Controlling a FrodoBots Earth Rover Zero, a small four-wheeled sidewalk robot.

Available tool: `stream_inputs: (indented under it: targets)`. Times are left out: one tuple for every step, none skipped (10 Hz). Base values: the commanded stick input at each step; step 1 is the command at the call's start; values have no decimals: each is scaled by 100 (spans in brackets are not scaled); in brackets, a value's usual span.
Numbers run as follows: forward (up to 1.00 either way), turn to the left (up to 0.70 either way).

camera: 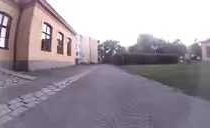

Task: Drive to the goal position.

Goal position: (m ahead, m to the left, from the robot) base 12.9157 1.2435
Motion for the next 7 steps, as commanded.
stream_inputs:
  targets:
    - [100, 0]
    - [100, 0]
    - [100, 0]
    - [100, 0]
    - [100, 0]
    - [100, 0]
    - [100, 0]
